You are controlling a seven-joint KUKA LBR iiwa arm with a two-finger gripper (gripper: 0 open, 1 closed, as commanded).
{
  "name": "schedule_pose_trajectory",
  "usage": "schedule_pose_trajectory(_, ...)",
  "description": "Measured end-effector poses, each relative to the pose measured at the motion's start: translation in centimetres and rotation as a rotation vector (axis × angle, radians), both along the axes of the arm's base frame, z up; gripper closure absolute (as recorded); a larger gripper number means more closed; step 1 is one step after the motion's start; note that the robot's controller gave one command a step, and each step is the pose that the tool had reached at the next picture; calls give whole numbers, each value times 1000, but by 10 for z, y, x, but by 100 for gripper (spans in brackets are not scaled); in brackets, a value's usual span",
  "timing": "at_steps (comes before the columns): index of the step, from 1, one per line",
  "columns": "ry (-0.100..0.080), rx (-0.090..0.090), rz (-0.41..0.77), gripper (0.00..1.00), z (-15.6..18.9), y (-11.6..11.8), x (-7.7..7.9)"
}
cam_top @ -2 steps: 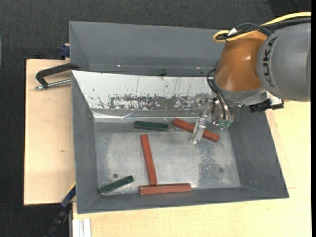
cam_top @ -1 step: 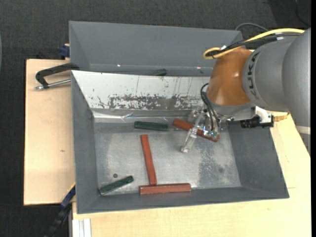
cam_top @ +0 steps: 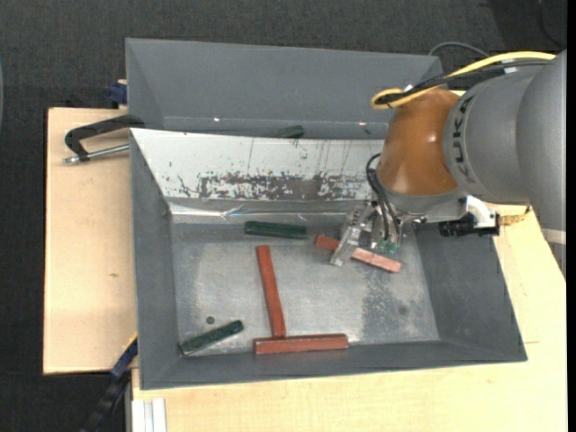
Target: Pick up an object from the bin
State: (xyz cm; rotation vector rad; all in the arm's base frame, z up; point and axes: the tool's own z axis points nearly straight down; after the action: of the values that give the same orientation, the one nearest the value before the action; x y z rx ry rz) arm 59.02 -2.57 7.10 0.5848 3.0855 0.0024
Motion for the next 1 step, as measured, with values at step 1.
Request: schedule_pose_trajectory(1,0,0,0,100,0,0,0)
